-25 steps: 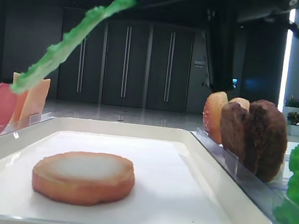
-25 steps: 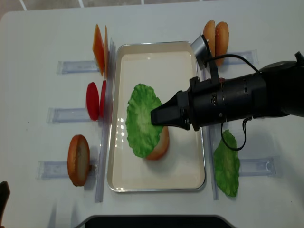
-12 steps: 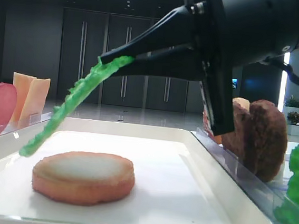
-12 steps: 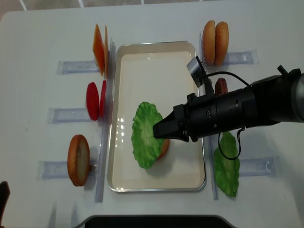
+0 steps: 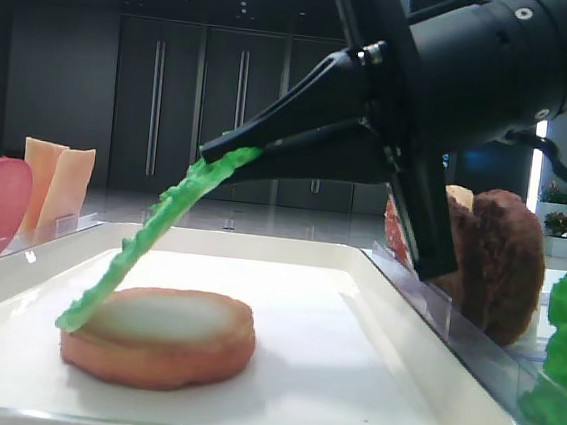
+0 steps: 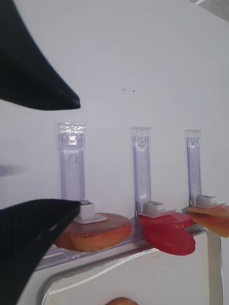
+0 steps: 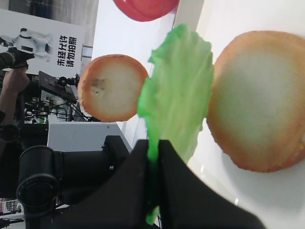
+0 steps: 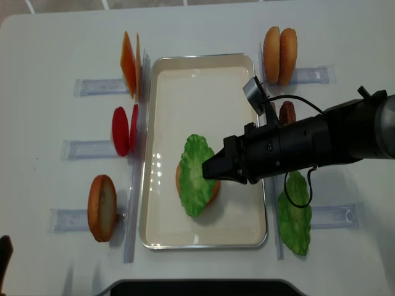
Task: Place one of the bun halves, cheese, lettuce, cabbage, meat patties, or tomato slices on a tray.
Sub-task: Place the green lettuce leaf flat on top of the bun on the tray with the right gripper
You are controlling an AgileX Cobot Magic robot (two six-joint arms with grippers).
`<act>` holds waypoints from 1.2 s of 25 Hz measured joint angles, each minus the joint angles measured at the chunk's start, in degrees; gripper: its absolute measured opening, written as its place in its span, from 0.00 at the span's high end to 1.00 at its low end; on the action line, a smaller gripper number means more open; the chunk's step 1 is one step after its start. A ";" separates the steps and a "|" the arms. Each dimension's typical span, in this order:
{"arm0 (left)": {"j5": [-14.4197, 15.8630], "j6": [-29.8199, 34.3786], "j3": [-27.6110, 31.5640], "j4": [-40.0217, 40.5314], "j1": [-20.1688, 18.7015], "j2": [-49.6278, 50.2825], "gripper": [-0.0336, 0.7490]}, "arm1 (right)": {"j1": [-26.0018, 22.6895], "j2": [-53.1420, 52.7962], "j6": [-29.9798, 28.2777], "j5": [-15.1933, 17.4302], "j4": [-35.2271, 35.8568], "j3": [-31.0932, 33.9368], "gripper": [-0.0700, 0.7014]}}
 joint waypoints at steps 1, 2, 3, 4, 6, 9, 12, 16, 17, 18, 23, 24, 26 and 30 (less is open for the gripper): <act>0.00 0.00 0.00 0.00 0.00 0.00 0.38 | 0.00 0.00 0.18 -0.36 0.00 0.00 0.89; 0.00 0.00 0.00 0.00 0.00 0.00 0.38 | 0.00 0.00 0.50 -0.63 0.00 0.00 0.89; 0.00 0.00 0.00 0.00 0.00 0.00 0.38 | 0.05 0.00 0.66 -1.03 0.00 0.00 0.89; 0.00 0.00 0.00 0.00 0.00 0.00 0.38 | 0.10 0.00 0.84 -1.55 0.00 0.00 0.89; 0.00 0.00 0.00 0.00 0.00 0.00 0.38 | 0.42 0.00 1.67 -1.91 0.00 0.00 0.89; 0.00 0.00 0.00 0.00 0.00 0.00 0.38 | 0.48 0.00 2.26 -1.96 0.05 0.00 0.89; 0.00 0.00 0.00 0.00 0.00 0.00 0.38 | 0.53 0.00 2.53 -1.94 0.05 0.00 0.89; 0.00 0.00 0.00 0.00 0.00 0.00 0.38 | 0.77 0.00 3.22 -0.92 0.05 0.00 0.89; 0.00 0.00 0.00 0.00 0.00 0.00 0.38 | 0.84 0.00 3.47 -0.30 0.05 0.00 0.89; 0.00 0.00 0.00 0.00 0.00 0.00 0.38 | 0.96 0.00 3.67 0.42 0.05 0.00 0.89; 0.00 0.00 0.00 0.00 0.00 0.00 0.38 | 0.96 0.00 5.23 3.19 0.05 0.00 0.89; 0.00 0.00 0.00 0.00 0.00 0.00 0.38 | 0.96 0.00 5.57 3.24 0.05 -0.05 0.89; 0.00 0.00 0.00 0.00 0.00 0.00 0.38 | 0.96 0.00 6.50 3.24 -0.01 -0.56 0.89; 0.00 0.00 0.00 0.00 0.00 0.00 0.38 | 0.96 0.01 7.22 2.26 0.05 -3.03 0.89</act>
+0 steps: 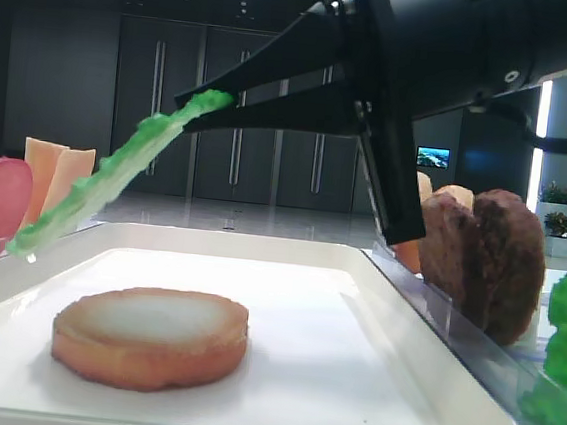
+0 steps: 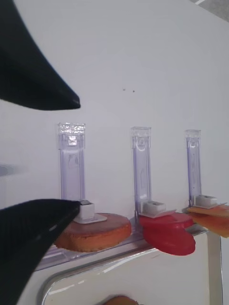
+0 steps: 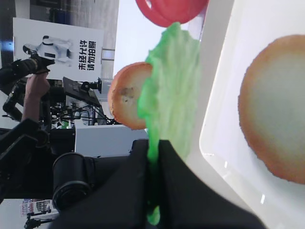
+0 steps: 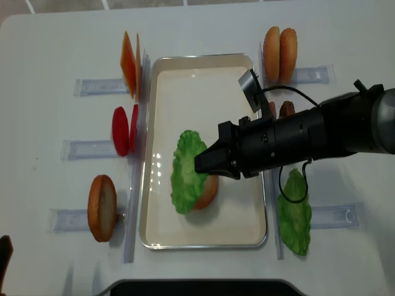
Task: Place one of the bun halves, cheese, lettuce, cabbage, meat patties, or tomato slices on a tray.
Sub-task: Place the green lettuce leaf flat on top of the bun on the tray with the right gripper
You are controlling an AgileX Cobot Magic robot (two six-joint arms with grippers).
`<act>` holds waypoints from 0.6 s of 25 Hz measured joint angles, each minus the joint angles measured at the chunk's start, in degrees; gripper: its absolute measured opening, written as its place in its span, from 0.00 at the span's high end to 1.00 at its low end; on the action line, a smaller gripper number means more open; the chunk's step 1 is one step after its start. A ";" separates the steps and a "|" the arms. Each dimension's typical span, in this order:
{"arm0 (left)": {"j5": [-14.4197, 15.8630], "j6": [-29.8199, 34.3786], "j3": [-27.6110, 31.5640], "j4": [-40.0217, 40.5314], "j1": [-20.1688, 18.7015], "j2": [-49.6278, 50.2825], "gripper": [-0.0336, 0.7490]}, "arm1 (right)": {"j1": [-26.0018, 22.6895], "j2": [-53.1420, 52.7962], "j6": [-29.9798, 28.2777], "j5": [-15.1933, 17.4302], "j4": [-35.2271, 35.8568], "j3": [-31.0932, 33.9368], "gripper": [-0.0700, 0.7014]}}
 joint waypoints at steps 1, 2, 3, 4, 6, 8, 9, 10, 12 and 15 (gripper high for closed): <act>0.00 0.00 0.00 0.00 0.00 0.00 0.38 | 0.00 0.00 0.08 -0.50 0.00 -0.34 0.89; 0.00 0.00 0.00 0.00 0.00 0.00 0.38 | 0.05 0.00 0.27 -1.14 0.13 -0.48 0.89; 0.00 0.00 0.00 0.00 0.00 0.00 0.38 | 0.12 0.00 0.33 -1.68 0.13 -0.48 0.89; 0.00 0.00 0.00 0.00 0.00 0.00 0.38 | 0.27 0.05 0.40 -2.17 0.13 -0.48 0.89; 0.00 0.00 0.00 0.00 0.00 0.00 0.38 | 1.12 0.05 0.46 -3.66 0.13 -0.48 0.89; 0.00 0.00 0.00 0.00 0.00 0.00 0.38 | 2.13 0.05 0.46 -5.01 0.13 -0.48 0.89; 0.00 0.00 0.00 0.00 0.00 0.00 0.38 | 2.60 0.10 0.46 -5.43 0.13 -0.48 0.89; 0.00 0.00 0.00 0.00 0.00 0.00 0.38 | 2.95 0.22 0.46 -5.50 0.13 -0.48 0.89; 0.00 0.00 0.00 0.00 0.00 0.00 0.38 | 3.41 0.40 0.46 -5.74 0.07 -0.48 0.89; 0.00 0.00 0.00 0.00 0.00 0.00 0.38 | 3.44 0.47 0.46 -6.01 0.07 -0.48 0.89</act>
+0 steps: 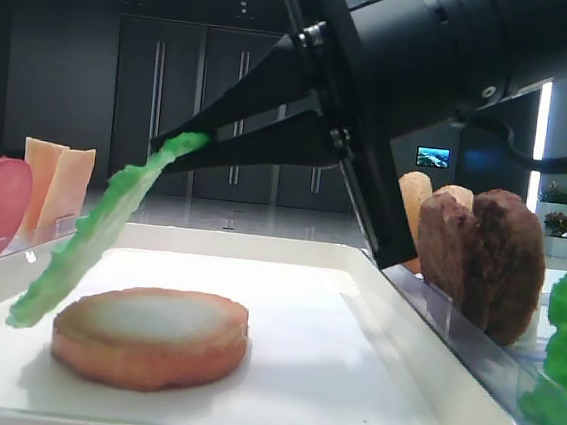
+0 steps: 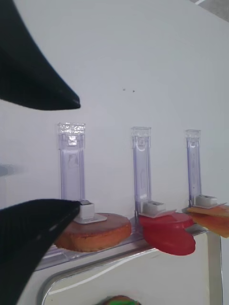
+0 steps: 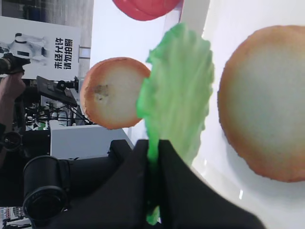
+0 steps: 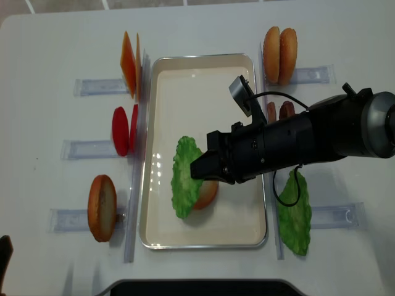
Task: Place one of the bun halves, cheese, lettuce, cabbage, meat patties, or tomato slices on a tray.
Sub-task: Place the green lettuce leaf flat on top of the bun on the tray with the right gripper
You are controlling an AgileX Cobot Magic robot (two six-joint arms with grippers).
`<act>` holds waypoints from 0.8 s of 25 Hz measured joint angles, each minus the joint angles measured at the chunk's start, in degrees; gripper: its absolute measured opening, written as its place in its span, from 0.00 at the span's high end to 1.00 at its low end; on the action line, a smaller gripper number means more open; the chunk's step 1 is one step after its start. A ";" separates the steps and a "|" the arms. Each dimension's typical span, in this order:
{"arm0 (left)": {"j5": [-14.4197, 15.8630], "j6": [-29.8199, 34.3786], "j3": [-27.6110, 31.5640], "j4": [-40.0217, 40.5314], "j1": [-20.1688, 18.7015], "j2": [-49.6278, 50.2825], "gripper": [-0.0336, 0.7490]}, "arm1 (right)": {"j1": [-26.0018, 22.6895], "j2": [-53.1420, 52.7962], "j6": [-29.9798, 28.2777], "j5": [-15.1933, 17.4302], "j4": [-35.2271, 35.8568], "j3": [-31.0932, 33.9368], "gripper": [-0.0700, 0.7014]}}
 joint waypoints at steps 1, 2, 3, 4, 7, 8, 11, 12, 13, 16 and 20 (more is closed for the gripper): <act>0.00 0.00 0.00 0.00 0.00 0.00 0.38 | 0.00 0.00 0.00 -0.37 0.00 0.00 0.89; 0.00 0.00 0.00 0.00 0.00 0.00 0.38 | 0.00 0.07 0.00 -0.52 0.00 0.00 0.90; 0.00 0.00 0.00 0.00 0.00 0.00 0.38 | 0.00 0.12 -0.13 -0.65 0.00 0.00 0.89; 0.00 0.00 0.00 0.00 0.00 0.00 0.38 | 0.00 0.12 -0.37 -0.81 0.00 0.00 0.89; 0.00 0.00 0.00 0.00 0.00 0.00 0.38 | 0.00 0.12 -1.42 -1.14 0.00 0.00 0.89; 0.00 0.00 0.00 0.00 0.00 0.00 0.38 | 0.00 0.12 -1.53 -1.18 0.00 0.00 0.89; 0.00 0.00 0.00 0.00 0.00 0.00 0.38 | 0.00 0.18 -1.80 -1.18 0.00 0.00 0.89; 0.00 0.00 0.00 0.00 0.00 0.00 0.38 | 0.00 0.18 -1.97 -1.26 0.00 0.00 0.89; 0.00 0.00 0.00 0.00 0.00 0.00 0.38 | 0.00 0.18 -2.21 -1.38 0.00 0.00 0.89; 0.00 0.00 0.00 0.00 0.00 0.00 0.38 | 0.00 0.18 -2.82 -1.87 0.00 0.00 0.89; 0.00 0.00 0.00 0.00 0.00 0.00 0.38 | 0.00 0.18 -3.06 -2.49 0.00 0.00 0.89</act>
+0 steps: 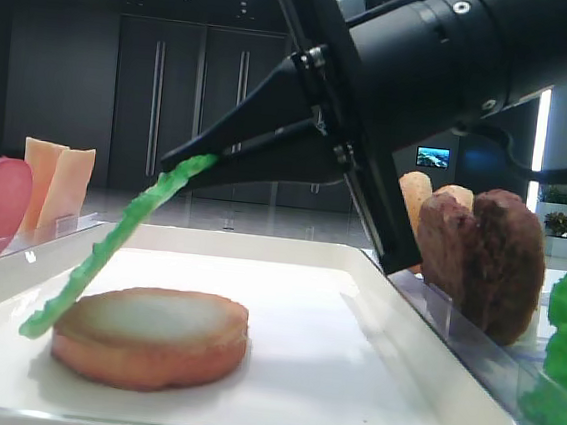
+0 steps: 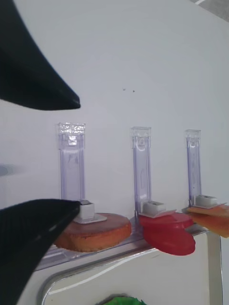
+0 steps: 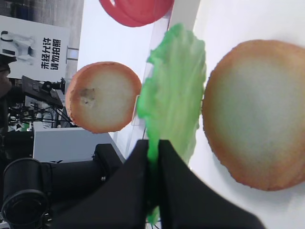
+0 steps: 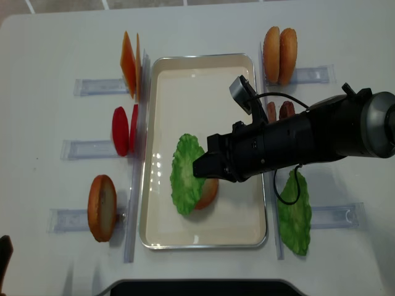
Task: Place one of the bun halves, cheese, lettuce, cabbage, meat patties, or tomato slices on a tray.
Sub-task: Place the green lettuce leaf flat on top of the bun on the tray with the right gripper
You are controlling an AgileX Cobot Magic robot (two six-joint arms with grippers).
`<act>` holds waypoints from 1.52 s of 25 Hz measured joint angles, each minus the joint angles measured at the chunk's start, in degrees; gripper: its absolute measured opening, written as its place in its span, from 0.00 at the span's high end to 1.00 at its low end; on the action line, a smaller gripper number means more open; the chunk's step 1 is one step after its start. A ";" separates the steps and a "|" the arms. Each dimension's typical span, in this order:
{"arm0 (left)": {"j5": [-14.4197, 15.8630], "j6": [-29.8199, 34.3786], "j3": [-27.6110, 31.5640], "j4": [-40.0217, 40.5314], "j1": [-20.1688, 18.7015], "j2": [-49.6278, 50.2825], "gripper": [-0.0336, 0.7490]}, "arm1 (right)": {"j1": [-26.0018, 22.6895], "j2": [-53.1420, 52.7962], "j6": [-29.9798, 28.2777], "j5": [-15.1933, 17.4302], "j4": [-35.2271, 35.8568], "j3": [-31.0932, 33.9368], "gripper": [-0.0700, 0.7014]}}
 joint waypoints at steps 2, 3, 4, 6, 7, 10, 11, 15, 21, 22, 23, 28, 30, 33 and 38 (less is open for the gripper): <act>0.00 0.00 0.00 0.00 0.00 0.00 0.38 | 0.00 0.00 -0.01 -0.07 0.00 0.00 0.89; 0.00 0.00 0.00 0.00 0.00 0.00 0.38 | 0.00 0.00 -0.05 -0.07 0.00 0.00 0.89; 0.00 0.00 0.00 0.00 0.00 0.00 0.38 | 0.00 0.00 -0.05 -0.07 0.00 0.00 0.89; 0.00 0.00 0.00 0.00 0.00 0.00 0.38 | 0.00 0.00 -0.11 -0.28 0.00 0.00 0.89; 0.00 0.00 0.00 0.00 0.00 0.00 0.38 | 0.00 0.00 -0.11 -0.35 0.00 0.00 0.89; 0.00 0.00 0.00 0.00 0.00 0.00 0.38 | 0.00 0.00 -0.18 -1.31 0.00 0.00 0.89; 0.00 0.00 0.00 0.00 0.00 0.00 0.38 | 0.00 0.00 -0.18 -1.78 -0.05 0.00 0.89; 0.00 0.00 0.00 0.00 0.00 0.00 0.38 | 0.00 0.00 -0.18 -2.72 -0.15 0.00 0.89; 0.00 0.00 0.00 0.00 0.00 0.00 0.38 | 0.00 0.00 -0.18 -3.40 -0.45 0.00 0.89; 0.00 0.00 0.00 0.00 0.00 0.00 0.38 | 0.00 0.00 -0.18 -3.40 -0.50 0.00 0.89; 0.00 0.00 0.00 0.00 0.00 0.00 0.38 | 0.00 0.00 -0.18 -3.40 -0.70 0.00 0.89; 0.00 0.00 0.00 0.00 0.00 0.00 0.38 | 0.00 0.00 -0.18 -3.47 -2.03 0.00 0.89; 0.00 0.00 0.00 0.00 0.00 0.00 0.38 | 0.00 0.00 -0.18 -3.47 -2.09 0.00 0.89; 0.00 0.00 0.00 0.00 0.00 0.00 0.38 | 0.00 0.00 -0.18 -4.20 -2.28 0.00 0.85; 0.00 0.00 0.00 0.00 0.00 0.00 0.38 | 0.00 0.00 -0.18 -4.39 -2.97 0.00 0.71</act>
